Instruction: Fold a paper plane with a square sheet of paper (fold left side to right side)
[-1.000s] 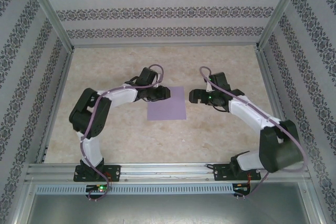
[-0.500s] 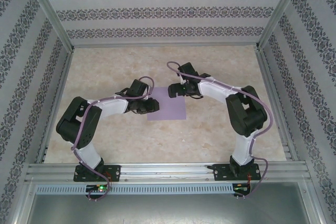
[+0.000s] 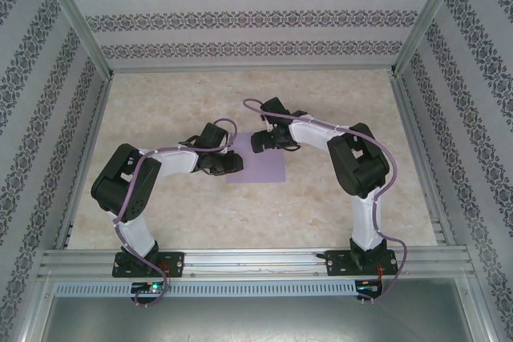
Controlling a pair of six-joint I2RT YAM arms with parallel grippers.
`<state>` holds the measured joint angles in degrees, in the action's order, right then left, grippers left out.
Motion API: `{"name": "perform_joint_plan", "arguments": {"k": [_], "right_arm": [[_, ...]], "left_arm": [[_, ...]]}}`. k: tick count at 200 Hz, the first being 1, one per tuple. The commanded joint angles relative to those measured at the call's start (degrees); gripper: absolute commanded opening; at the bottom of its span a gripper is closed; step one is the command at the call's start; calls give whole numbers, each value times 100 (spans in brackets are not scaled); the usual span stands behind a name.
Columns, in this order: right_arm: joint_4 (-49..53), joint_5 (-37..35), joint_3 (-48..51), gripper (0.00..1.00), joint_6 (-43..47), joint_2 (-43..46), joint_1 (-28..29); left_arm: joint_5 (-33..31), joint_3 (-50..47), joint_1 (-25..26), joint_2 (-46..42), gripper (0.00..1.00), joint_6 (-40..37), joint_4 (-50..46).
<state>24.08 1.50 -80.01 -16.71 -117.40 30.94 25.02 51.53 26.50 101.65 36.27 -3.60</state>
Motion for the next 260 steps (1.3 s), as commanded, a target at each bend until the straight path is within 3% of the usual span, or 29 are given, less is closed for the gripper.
{"name": "perform_joint_plan", "arguments": {"k": [1,64,133,260], "right_arm": [[216,149,-138,92,19,-151,70],[342,329,-85,87,-30,231,228],[354,764,-50,63,-210,305,290],[209,1690,158,40,-420,178,243]], "left_arm": [[-116,-143,-66,197,26,20,-20],[-39,-161,-61,206,26,82,101],[117,-240,-64,207,25,196,370],[259,-322,-73,-26,27,225,663]]}}
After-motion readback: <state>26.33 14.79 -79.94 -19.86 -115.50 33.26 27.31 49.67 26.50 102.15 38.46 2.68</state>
